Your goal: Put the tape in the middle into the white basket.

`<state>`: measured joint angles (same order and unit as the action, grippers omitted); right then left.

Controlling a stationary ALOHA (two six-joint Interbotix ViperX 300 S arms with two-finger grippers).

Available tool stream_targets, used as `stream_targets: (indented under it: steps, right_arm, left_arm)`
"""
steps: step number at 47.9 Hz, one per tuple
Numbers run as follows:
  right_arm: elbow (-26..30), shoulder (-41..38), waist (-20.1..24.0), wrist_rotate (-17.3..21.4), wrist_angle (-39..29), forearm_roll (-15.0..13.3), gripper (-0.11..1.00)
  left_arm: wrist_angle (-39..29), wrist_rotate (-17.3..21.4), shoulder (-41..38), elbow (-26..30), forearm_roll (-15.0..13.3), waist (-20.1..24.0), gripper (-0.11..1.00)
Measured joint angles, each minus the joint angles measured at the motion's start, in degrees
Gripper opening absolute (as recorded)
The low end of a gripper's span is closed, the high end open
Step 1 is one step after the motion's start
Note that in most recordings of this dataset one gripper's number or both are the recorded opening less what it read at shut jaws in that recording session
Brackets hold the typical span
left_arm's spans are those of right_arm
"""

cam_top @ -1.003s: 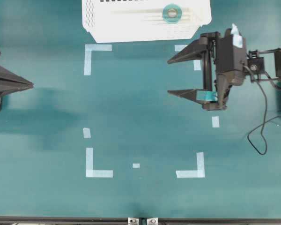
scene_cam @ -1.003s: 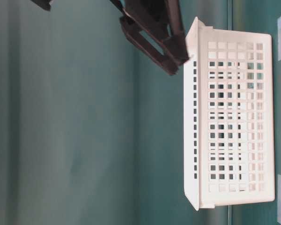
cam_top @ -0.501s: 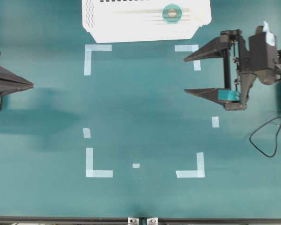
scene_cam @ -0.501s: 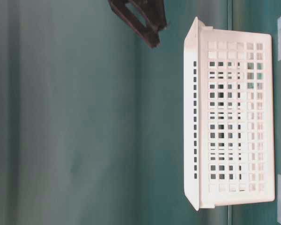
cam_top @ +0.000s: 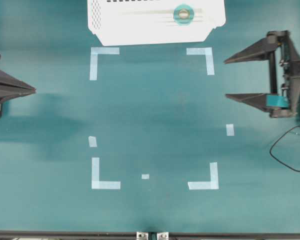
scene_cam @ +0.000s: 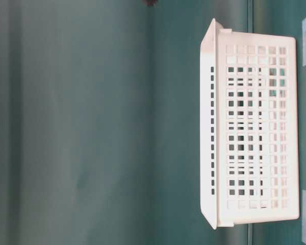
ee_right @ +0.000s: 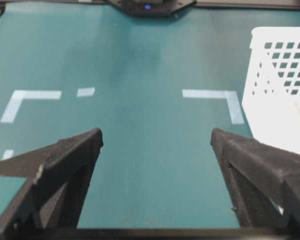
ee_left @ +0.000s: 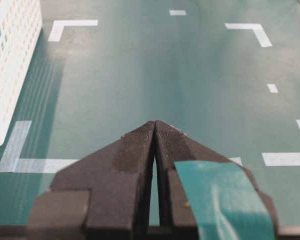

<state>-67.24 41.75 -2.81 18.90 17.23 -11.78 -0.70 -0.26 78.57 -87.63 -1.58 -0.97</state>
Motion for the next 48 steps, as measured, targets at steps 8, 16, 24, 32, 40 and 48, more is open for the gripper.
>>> stream_targets:
  steps: [8,16,24,32,40,48]
  right_arm:
    - [-3.4,6.2,0.0,0.1,-0.2,0.0,1.0]
    - [-6.6,12.0,0.0,0.2,-1.4,0.0,1.0]
    - [-9.7,17.7,0.0,0.5,-4.0,0.0,1.0]
    - [-11.6,22.2,0.0,0.6,-6.2,0.0,1.0]
    - [-13.0,24.3,0.0,0.6,-7.9,0.0,1.0]
    - [-13.7,24.3,0.0,0.6,-8.5,0.0,1.0]
  left_arm:
    - [0.0,0.0,0.0,0.0,0.0,0.5,-0.11]
    - [0.1,0.0,0.0,0.0,0.0,1.0,-0.11]
    - [0.1,0.0,0.0,0.0,0.0,1.1,-0.11]
    - [0.0,0.0,0.0,0.0,0.0,1.1,-0.11]
    - [0.0,0.0,0.0,0.0,0.0,1.4,-0.11]
    - [0.0,0.0,0.0,0.0,0.0,1.6,-0.11]
